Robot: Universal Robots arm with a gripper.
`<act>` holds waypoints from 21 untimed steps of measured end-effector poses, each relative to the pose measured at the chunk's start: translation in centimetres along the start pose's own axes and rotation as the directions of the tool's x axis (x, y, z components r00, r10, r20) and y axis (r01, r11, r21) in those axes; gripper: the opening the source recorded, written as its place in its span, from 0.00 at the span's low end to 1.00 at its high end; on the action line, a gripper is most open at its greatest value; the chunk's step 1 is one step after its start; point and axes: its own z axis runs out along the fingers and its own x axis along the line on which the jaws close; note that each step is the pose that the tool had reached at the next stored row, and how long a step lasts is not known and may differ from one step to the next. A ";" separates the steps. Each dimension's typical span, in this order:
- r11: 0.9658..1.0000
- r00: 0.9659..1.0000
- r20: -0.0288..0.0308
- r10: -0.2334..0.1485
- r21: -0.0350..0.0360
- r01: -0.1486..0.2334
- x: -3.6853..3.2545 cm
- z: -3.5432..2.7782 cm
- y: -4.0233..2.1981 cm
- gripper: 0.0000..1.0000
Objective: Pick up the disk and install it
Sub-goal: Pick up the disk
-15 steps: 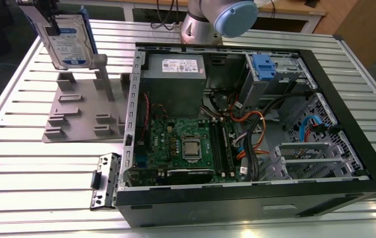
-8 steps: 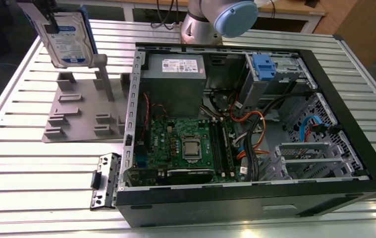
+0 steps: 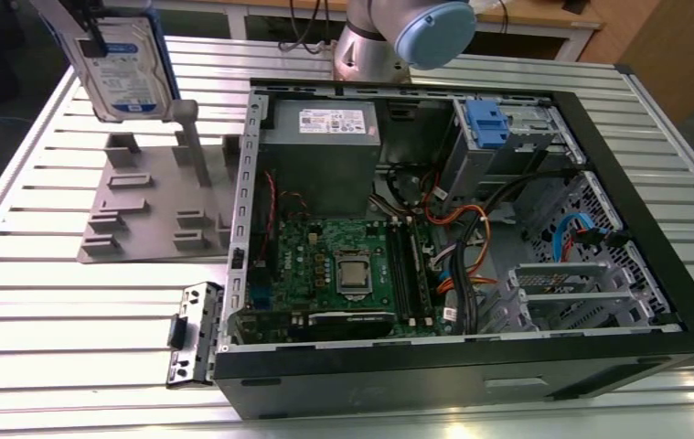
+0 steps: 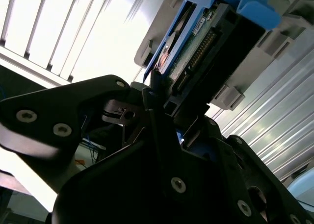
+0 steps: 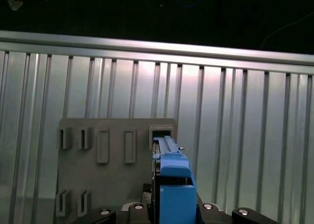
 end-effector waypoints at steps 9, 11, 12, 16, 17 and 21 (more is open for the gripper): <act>1.000 1.000 0.000 0.000 0.000 0.000 -0.01 -0.60 0.01 0.36; 1.000 1.000 0.000 0.000 0.000 0.000 0.00 -0.71 0.01 0.36; 1.000 1.000 0.000 0.000 0.000 0.000 -0.01 -0.78 0.01 0.36; 1.000 1.000 0.000 0.000 0.000 0.000 -0.01 -0.99 0.01 0.36; 1.000 1.000 0.000 0.000 0.000 0.000 -0.01 -1.04 0.01 0.36; 1.000 1.000 0.000 0.000 0.000 0.000 -0.01 -1.27 0.02 0.36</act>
